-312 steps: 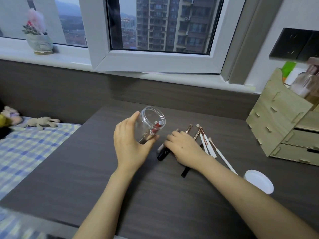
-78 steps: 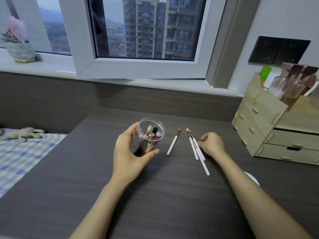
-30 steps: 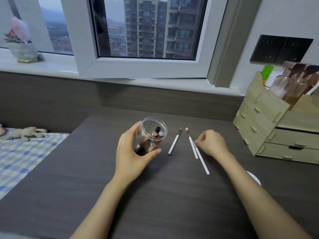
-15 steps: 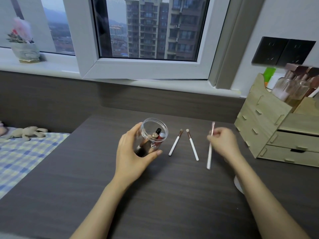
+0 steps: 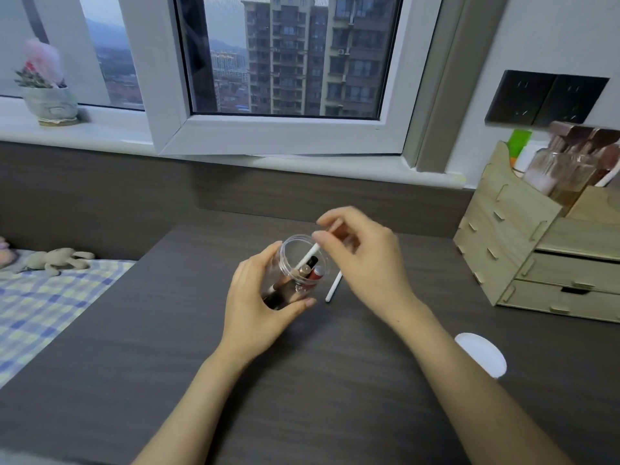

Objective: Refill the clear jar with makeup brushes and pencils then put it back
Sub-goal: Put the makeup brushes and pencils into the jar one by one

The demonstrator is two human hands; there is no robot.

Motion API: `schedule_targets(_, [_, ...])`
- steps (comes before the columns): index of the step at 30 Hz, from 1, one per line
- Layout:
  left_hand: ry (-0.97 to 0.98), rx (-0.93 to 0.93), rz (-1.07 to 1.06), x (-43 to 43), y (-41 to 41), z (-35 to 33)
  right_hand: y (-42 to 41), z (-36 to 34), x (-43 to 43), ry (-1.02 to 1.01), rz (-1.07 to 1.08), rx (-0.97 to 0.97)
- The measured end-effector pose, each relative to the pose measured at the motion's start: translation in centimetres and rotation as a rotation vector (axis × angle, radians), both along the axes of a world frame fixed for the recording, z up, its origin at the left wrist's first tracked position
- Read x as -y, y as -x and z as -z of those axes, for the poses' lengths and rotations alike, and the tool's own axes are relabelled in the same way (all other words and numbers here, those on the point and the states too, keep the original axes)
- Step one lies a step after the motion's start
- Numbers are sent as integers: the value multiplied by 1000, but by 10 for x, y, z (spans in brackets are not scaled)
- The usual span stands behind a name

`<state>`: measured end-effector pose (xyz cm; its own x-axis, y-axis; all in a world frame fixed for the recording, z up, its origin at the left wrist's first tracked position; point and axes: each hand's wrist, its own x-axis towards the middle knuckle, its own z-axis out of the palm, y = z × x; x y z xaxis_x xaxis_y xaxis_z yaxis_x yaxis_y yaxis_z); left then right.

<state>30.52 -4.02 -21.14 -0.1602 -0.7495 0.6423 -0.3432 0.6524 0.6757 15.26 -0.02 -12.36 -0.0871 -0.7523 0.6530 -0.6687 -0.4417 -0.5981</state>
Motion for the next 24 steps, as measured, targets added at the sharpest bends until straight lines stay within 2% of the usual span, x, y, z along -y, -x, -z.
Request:
schedule_targets(2, [4,10,1,1,0,0,0,6,5,-8,55,-219])
schedule_targets(4, [5,9,2,1,-1,0,2,9,7,-15,22,-271])
schedule_targets(6, [-5,-1,-2,2,-1,1,9,9,7,-74,-63,-151])
schedule_targets(8, [-32,-20,-10,2,-1,1,20,9,11,-142,-138,149])
schedule_targets(10, [-53,-41,-14,3,-2,1,37,19,23,-163,-13,373])
schedule_targets(11, [-58,-48,-16,3,-2,1,46,28,31,-182,124,371])
schedule_targets(13, [-71,-61,-18,4,-2,1,64,48,47,-303,379,213])
schedule_targets(15, [-81,-75,-19,4,-3,0,75,70,57,-475,497,17])
schedule_targets(17, [-86,-95,-16,5,-3,0,80,84,65,-607,531,-141])
schedule_targets(24, [-99,-119,-13,5,-3,2,86,88,76,-779,577,-350])
